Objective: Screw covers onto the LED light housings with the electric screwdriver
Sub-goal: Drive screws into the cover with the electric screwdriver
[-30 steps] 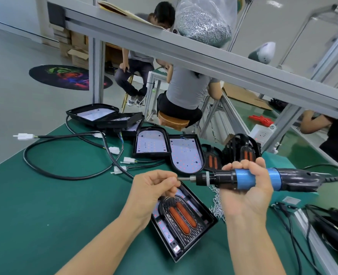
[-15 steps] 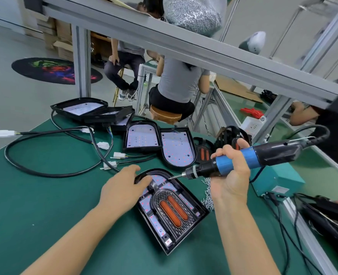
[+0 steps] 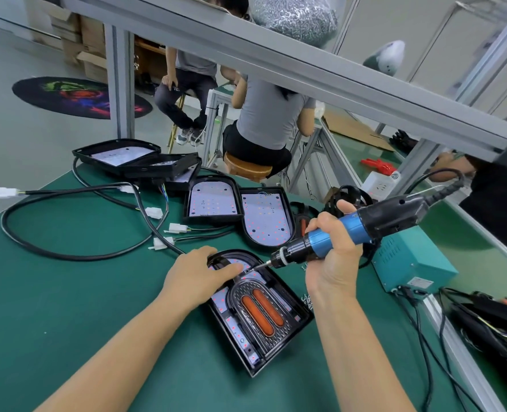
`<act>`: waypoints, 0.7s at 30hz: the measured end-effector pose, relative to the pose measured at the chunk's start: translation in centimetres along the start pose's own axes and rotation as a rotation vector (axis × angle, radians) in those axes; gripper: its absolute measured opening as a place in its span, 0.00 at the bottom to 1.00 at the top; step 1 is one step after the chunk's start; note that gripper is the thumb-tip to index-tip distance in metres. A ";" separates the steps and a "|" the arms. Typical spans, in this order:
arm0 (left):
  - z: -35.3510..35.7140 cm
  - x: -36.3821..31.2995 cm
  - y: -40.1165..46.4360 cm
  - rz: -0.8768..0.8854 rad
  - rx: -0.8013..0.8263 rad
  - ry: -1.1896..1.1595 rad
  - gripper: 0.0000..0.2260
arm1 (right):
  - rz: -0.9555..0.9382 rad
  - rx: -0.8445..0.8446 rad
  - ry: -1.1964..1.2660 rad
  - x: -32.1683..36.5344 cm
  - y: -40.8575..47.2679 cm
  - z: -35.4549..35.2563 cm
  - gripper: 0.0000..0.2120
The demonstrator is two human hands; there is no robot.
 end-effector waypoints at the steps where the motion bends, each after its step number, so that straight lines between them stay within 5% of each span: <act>1: 0.1 0.1 0.1 0.006 -0.001 -0.008 0.18 | 0.001 0.000 -0.003 -0.1 0.0 0.0 0.18; 12: 0.5 0.7 0.4 0.029 -0.024 -0.114 0.28 | -0.027 0.072 -0.052 -0.2 0.3 0.7 0.17; 17: 1.4 0.4 0.3 0.049 0.014 -0.354 0.12 | -0.075 0.227 -0.105 0.2 0.3 2.5 0.17; 21: 1.6 0.8 0.3 0.020 -0.010 -0.430 0.17 | -0.071 0.348 -0.118 0.0 -0.1 3.8 0.19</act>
Point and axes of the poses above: each hand's wrist, its own y-axis towards the middle knuckle, its own z-axis out of the palm, x = y × z, the point moved 6 cm from there along y, towards the middle knuckle, and after that the axes turned 12 degrees about -z, right-handed, at the moved point
